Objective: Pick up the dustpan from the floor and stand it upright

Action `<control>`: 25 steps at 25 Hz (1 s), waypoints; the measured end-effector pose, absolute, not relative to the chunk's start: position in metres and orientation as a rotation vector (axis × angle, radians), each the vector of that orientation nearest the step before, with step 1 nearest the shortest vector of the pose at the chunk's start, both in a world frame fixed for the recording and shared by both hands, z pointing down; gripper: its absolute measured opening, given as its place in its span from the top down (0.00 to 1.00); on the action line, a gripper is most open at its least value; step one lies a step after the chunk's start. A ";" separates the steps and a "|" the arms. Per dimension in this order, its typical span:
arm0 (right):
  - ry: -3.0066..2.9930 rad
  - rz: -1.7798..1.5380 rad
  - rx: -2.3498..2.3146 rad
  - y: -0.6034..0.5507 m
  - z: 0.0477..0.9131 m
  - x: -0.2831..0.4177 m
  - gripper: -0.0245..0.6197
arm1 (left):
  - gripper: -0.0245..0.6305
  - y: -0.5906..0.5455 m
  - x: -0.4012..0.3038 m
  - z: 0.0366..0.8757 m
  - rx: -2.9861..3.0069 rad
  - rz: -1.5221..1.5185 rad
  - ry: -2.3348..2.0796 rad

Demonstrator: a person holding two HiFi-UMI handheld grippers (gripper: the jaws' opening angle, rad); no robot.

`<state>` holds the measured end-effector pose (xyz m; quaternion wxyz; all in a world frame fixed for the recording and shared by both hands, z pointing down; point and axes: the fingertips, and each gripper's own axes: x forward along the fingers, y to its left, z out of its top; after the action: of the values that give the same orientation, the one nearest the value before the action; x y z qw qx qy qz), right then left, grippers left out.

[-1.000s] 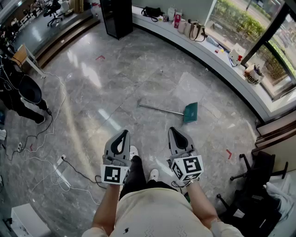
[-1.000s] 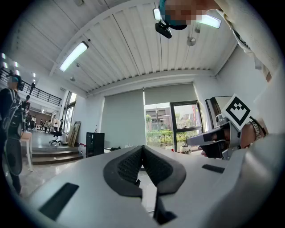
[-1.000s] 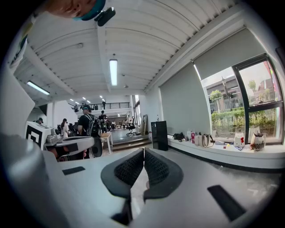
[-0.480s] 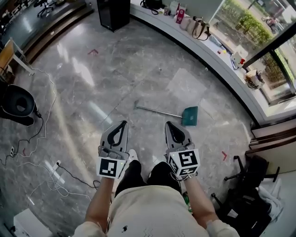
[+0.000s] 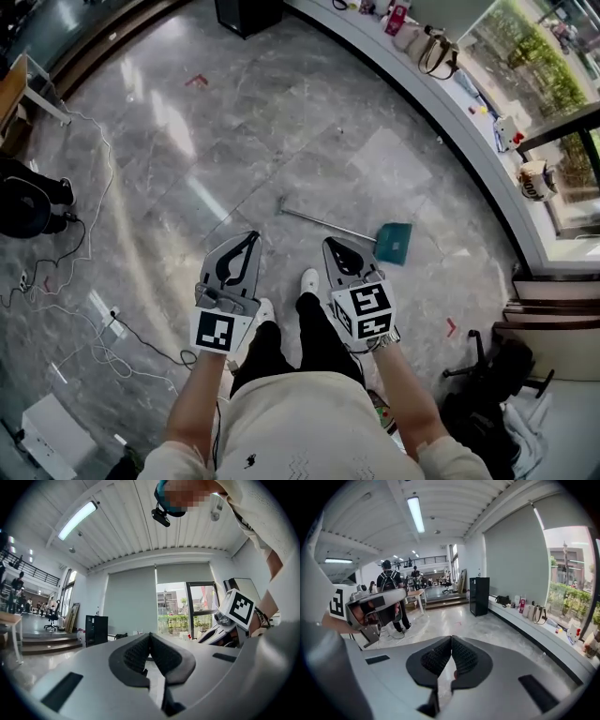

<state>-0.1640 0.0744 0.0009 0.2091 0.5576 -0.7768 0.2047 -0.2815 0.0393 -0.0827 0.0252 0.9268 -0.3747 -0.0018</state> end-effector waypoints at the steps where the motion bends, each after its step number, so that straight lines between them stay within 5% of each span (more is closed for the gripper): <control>1: -2.168 0.581 1.507 0.063 0.009 -0.161 0.94 | 0.95 0.029 -0.275 -0.080 2.853 -0.011 -1.176; 10: -2.179 0.655 1.017 -0.021 0.125 -0.150 0.94 | 0.95 -0.043 -0.243 0.007 2.749 0.050 -1.329; 25: -1.973 0.590 0.689 -0.115 0.469 -0.192 0.93 | 0.95 -0.145 -0.258 0.286 2.888 0.233 -1.102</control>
<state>-0.1917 -0.1146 0.4686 0.4663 0.2806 -0.8037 0.2403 -0.2579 -0.1455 0.2858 0.0207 0.9315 -0.3554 0.0750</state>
